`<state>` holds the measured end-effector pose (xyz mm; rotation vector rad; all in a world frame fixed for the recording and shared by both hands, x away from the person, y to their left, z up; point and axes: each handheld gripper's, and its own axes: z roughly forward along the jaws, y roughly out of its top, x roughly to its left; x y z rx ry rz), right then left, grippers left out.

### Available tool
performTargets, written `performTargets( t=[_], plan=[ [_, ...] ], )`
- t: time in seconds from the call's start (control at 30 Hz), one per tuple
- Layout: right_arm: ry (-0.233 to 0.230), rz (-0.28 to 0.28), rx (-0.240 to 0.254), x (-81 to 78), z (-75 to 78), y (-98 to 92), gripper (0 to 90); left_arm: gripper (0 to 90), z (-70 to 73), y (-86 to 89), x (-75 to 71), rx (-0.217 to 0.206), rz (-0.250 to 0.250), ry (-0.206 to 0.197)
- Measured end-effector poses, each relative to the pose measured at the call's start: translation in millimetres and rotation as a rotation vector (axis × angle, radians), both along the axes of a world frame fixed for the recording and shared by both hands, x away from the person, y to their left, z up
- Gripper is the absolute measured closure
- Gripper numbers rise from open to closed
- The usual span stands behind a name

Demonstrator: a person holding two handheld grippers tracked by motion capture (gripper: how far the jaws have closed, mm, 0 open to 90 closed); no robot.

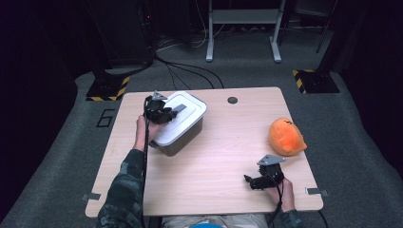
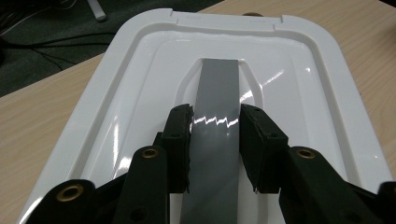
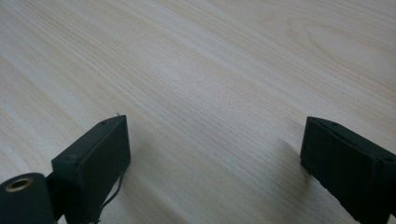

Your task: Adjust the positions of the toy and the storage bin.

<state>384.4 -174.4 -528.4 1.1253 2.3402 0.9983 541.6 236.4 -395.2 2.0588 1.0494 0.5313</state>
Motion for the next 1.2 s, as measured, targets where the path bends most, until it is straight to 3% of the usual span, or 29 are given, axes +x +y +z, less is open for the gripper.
performTargets(
  t=[0.37, 1.2],
  plan=[
    [0.003, -0.001, 0.003, 0.2, 0.0, 0.0, 7.7, 66.3, 4.2, -5.1, -1.0, 0.037, -0.044, 0.017],
    [0.004, 0.002, 0.004, 0.8, -0.2, -0.7, 7.7, 66.4, 3.6, -19.3, -10.3, -0.024, -0.185, 0.062]
  ],
)
